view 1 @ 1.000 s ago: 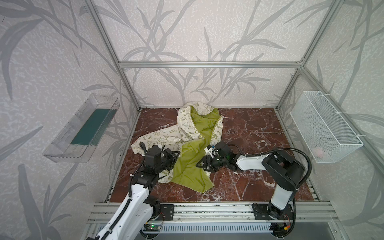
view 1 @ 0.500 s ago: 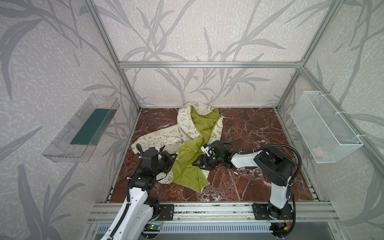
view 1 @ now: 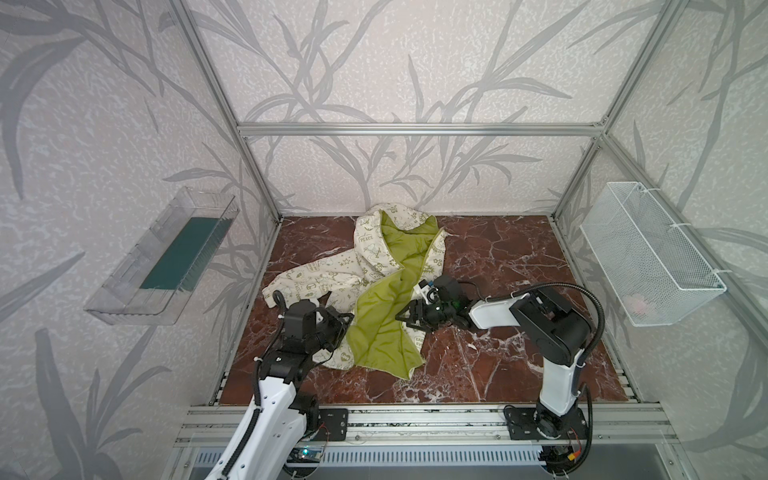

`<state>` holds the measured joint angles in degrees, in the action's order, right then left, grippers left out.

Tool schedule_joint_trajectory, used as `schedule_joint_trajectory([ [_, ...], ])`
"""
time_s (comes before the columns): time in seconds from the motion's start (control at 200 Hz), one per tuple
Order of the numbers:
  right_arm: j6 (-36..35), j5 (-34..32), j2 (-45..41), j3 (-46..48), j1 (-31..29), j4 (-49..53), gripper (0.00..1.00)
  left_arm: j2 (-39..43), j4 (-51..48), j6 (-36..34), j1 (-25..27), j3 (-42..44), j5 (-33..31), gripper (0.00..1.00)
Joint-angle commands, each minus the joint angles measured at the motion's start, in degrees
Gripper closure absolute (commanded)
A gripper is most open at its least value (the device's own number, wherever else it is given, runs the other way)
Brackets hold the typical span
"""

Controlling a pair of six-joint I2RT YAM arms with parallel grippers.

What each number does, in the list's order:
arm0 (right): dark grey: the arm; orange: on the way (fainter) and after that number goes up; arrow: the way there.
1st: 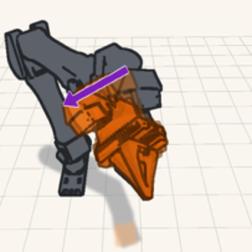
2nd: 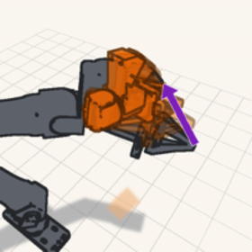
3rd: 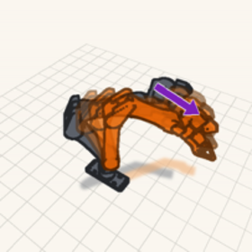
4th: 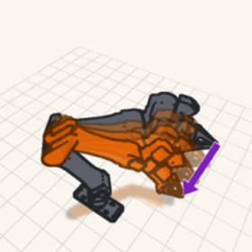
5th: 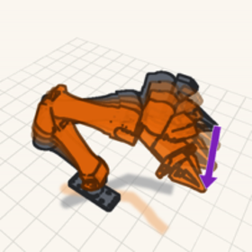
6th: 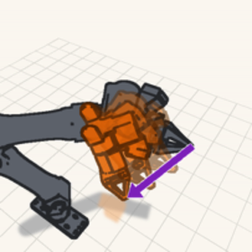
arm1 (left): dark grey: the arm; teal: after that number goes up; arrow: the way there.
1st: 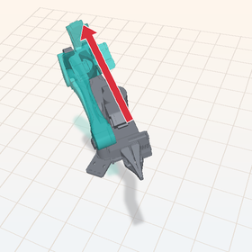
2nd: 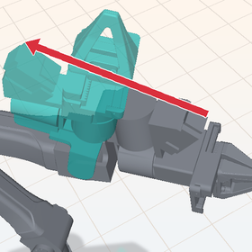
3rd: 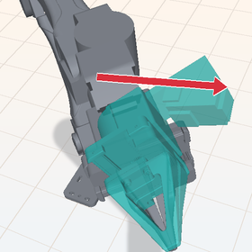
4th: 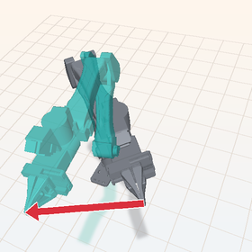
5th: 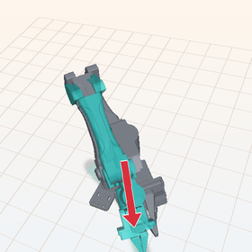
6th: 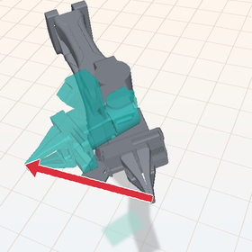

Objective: Zip up the jacket

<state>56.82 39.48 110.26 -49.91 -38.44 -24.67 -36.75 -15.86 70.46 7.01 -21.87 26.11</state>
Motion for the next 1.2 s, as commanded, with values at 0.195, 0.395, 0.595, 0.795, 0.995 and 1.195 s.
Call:
schedule_joint_trajectory([
  [0.195,-9.31,1.21,-3.41,-3.25,5.28,12.92,0.34,-2.26,3.53,0.05,0.31,1.99,1.49,1.00],
  [0.395,-10.93,1.12,-8.47,-1.64,5.21,17.77,0.34,-3.58,4.72,-0.01,1.02,2.67,1.62,1.00],
  [0.595,-12.27,0.30,-16.02,5.22,5.10,21.74,0.33,-2.67,3.73,-0.54,1.12,3.09,1.50,1.00],
  [0.795,-13.82,-0.61,-22.75,10.64,4.94,25.47,0.32,-2.85,3.40,-0.85,1.22,3.07,1.40,1.00],
  [0.995,-15.68,3.41,-19.47,10.99,4.88,23.39,0.30,-3.33,3.38,-1.07,1.20,2.75,1.48,1.00],
  [1.195,-16.04,4.85,-16.19,9.92,3.76,21.95,0.29,-2.94,2.59,-1.09,1.18,2.01,1.05,1.00],
])
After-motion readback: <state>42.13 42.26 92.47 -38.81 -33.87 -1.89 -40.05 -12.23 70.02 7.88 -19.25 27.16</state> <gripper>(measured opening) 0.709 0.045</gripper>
